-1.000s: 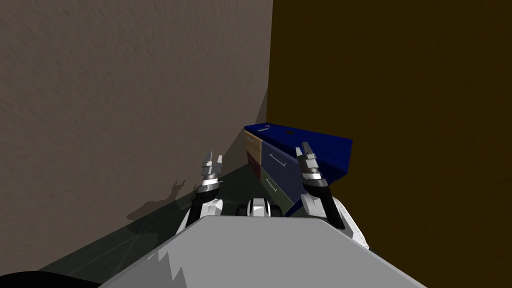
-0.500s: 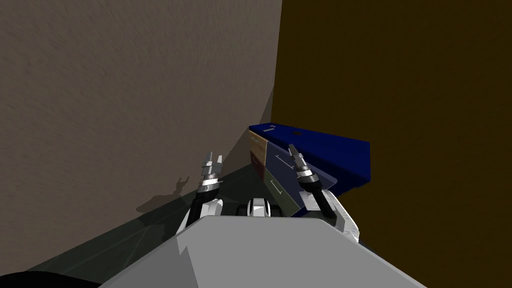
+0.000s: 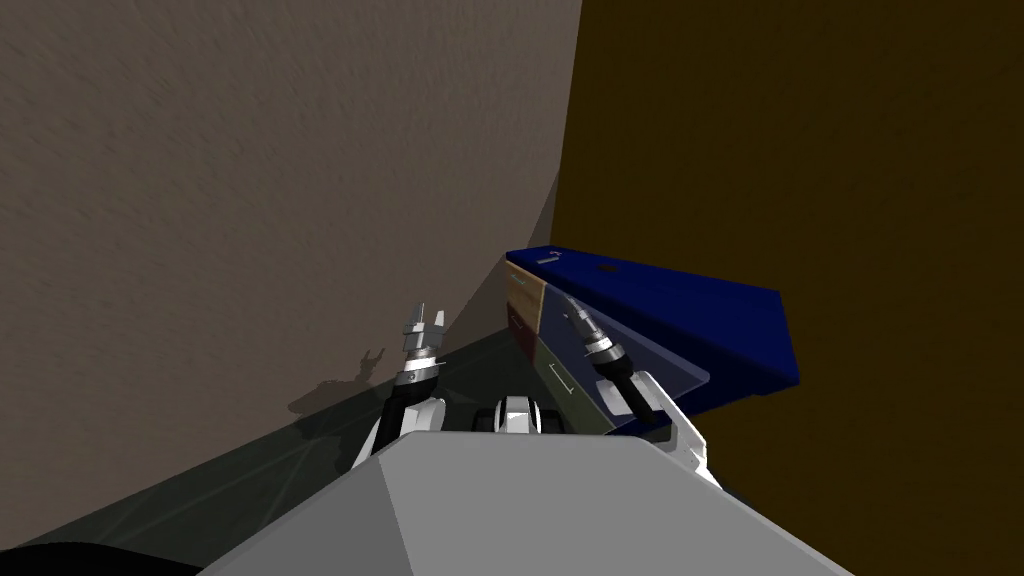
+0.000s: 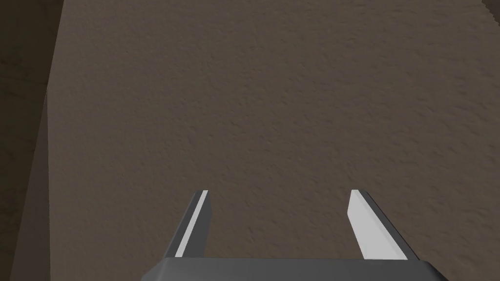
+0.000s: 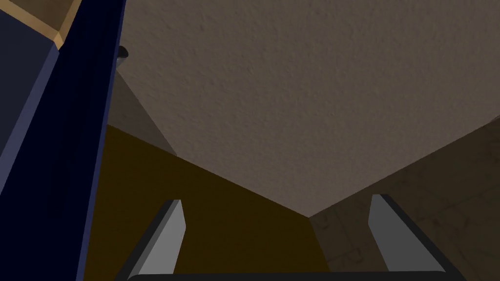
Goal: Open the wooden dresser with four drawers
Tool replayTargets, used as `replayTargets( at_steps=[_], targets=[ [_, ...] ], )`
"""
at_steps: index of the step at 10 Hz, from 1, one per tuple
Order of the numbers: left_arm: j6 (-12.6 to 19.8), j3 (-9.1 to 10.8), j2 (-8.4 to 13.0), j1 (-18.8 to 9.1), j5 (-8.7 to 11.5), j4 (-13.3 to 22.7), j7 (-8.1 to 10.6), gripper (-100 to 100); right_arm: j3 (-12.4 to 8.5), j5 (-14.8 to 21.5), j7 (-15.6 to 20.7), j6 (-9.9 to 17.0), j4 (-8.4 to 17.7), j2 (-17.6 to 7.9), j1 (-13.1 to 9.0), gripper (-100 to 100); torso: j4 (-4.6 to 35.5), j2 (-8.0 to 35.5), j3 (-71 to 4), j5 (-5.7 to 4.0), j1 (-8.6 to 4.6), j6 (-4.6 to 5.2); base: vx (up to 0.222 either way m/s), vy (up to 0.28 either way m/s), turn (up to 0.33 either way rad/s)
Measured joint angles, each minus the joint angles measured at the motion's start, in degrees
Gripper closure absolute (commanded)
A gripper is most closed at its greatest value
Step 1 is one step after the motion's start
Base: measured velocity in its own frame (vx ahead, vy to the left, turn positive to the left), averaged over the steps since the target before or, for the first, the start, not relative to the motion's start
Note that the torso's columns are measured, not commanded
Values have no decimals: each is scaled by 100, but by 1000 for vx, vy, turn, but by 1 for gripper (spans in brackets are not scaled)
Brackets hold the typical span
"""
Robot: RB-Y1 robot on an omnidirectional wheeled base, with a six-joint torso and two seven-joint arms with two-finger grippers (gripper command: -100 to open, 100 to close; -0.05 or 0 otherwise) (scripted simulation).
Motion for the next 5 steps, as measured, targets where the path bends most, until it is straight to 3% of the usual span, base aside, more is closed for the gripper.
replayTargets(
  at_steps=[5],
  targets=[
    [0,-1,0,0,0,0,0,0,269,805,218,2,500,-652,-415,-100,0,-2,-1,2,9,-5,38,67,92]
  ],
)
